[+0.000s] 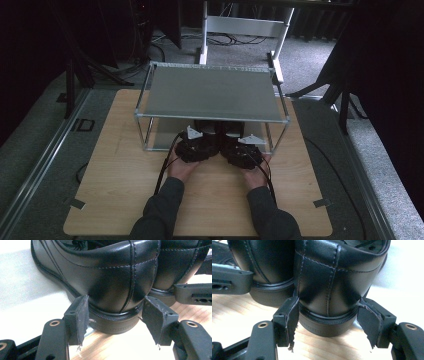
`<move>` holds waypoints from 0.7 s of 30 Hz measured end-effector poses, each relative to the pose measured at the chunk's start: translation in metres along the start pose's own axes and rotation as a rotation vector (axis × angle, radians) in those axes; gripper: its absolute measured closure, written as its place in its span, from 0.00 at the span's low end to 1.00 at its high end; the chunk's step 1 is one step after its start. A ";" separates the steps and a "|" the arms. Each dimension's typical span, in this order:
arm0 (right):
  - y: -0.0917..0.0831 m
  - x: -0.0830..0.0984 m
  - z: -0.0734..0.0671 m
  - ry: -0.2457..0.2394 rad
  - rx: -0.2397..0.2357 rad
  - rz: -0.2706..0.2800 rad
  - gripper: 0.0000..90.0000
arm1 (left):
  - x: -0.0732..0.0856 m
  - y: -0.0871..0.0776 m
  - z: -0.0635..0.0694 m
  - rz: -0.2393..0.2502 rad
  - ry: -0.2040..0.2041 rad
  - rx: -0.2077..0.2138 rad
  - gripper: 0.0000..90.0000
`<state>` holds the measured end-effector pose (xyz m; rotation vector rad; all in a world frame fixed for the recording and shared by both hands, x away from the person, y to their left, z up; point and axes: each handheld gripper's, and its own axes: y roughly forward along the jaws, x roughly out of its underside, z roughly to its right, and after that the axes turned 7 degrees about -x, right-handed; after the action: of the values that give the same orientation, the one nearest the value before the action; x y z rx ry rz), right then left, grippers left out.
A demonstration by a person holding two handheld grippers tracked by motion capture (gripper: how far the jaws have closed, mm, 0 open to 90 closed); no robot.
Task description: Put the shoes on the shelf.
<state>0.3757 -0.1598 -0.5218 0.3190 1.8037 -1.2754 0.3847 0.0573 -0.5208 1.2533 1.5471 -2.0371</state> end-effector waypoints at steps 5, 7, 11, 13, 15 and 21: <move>0.004 -0.002 0.002 0.005 0.013 -0.003 0.37 | 0.001 0.001 0.001 0.001 0.000 -0.001 0.45; 0.005 -0.003 0.002 -0.002 0.018 -0.004 0.37 | 0.001 0.001 0.001 0.001 0.000 -0.003 0.45; 0.006 -0.002 0.001 -0.004 0.026 -0.003 0.36 | 0.001 0.001 0.001 -0.002 -0.002 -0.006 0.45; 0.006 -0.002 0.001 -0.010 0.027 -0.008 0.36 | 0.001 0.001 0.001 -0.004 -0.003 -0.008 0.45; 0.004 -0.001 0.003 -0.002 0.012 -0.007 0.38 | 0.002 -0.003 0.001 0.013 -0.017 -0.006 0.45; -0.012 0.008 0.005 -0.027 -0.006 0.010 0.39 | 0.007 -0.020 -0.009 0.030 -0.042 -0.001 0.43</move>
<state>0.3662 -0.1716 -0.5203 0.3061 1.7812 -1.2607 0.3709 0.0743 -0.5143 1.2186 1.5015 -2.0299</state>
